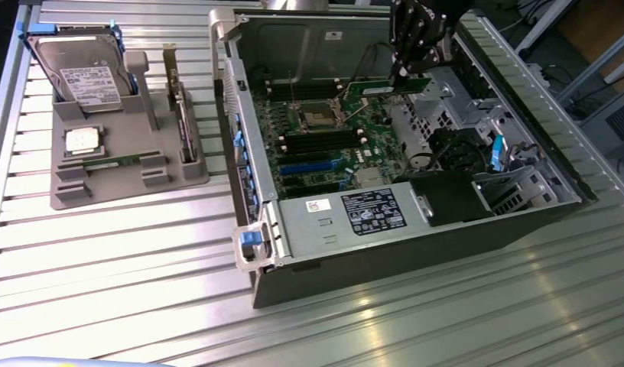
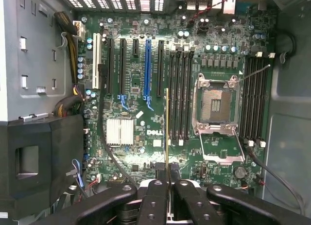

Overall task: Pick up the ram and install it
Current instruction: 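Insert the ram into the slot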

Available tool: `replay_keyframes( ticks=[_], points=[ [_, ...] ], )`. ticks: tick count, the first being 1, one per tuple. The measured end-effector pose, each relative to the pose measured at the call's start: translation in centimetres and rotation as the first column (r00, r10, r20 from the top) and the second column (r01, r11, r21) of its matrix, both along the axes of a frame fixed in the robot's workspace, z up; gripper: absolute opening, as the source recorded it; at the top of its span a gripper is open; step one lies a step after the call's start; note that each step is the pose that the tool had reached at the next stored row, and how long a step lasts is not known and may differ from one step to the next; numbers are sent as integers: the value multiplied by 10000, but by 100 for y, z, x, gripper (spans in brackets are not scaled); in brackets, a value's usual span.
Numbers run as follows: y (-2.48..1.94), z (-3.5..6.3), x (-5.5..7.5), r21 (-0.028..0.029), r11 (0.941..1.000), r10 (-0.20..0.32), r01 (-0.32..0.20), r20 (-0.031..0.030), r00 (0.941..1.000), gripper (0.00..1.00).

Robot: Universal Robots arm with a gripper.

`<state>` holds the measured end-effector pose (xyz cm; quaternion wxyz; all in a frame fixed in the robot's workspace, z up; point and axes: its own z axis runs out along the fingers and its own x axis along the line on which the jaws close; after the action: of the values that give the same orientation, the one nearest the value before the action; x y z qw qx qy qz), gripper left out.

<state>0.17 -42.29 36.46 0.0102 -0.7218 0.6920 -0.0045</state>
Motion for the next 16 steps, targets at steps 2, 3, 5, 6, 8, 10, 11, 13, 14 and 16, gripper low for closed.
replay_keyframes(
  ticks=[2, 3, 5, 6, 8, 10, 11, 13, 14, 16],
  points=[
    [0, -13, 0, 0, 10000, 0, 0, 0, 10000, 12],
    [0, -17, 0, 0, 10000, 0, 0, 0, 10000, 12],
    [0, -31, 0, 0, 10000, -1, 1, 0, 10000, 12],
    [0, -40, 0, 1, 10000, 0, 0, 0, 10000, 12],
    [0, -60, -2, 0, 10000, 0, 0, 0, 10000, 12],
    [0, -82, -3, 1, 10000, 0, 0, 1, 10000, 12],
    [0, -86, -4, 1, 10000, 0, 0, 1, 10000, 12],
    [0, -95, -4, 1, 10000, 0, 0, 0, 10000, 12],
    [0, -100, -5, 0, 10000, 0, 0, 0, 10000, 12],
    [0, -118, -6, 0, 10000, -1, 1, 0, 10000, 12]
  ],
)
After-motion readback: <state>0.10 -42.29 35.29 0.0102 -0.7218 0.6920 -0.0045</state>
